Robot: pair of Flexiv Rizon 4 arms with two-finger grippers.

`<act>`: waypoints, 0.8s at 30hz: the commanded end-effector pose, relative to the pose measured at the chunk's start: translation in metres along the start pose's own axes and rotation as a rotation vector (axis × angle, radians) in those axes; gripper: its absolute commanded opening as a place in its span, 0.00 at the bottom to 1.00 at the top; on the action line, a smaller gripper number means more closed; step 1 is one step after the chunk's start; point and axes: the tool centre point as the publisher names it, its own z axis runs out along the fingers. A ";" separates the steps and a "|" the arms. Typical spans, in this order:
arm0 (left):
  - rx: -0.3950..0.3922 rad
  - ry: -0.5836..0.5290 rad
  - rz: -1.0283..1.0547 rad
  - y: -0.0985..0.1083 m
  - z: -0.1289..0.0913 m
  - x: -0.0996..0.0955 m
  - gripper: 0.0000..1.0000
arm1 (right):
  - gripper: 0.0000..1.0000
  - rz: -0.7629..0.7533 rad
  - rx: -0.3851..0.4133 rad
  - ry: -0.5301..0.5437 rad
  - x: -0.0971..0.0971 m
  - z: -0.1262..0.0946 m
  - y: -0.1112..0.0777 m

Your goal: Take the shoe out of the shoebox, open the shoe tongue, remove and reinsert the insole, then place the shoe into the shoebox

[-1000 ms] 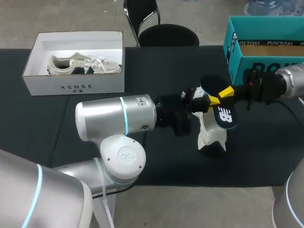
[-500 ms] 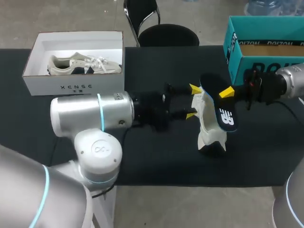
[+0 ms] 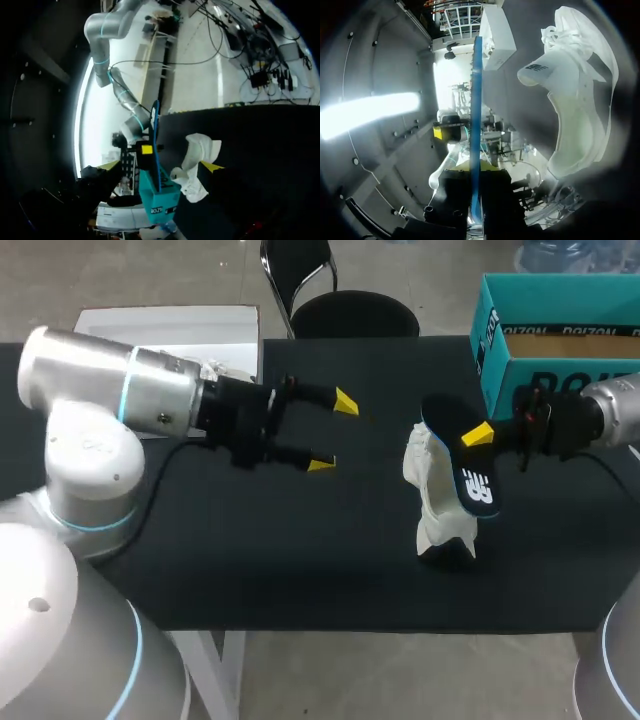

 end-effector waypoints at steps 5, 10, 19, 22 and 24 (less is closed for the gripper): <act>0.211 0.315 0.034 0.007 -0.089 -0.014 1.00 | 0.00 0.000 -0.002 -0.002 0.000 0.001 -0.001; 0.211 0.315 0.034 0.007 -0.089 -0.014 1.00 | 0.00 0.000 -0.002 -0.002 0.000 0.001 -0.001; 0.211 0.315 0.034 0.007 -0.089 -0.014 1.00 | 0.00 0.000 -0.002 -0.002 0.000 0.001 -0.001; 0.175 0.361 -0.010 0.014 -0.083 -0.012 1.00 | 0.00 0.000 -0.002 -0.002 0.000 0.001 -0.001; 0.184 0.407 -0.066 0.018 -0.075 -0.008 1.00 | 0.00 0.000 -0.002 -0.002 0.000 0.001 -0.001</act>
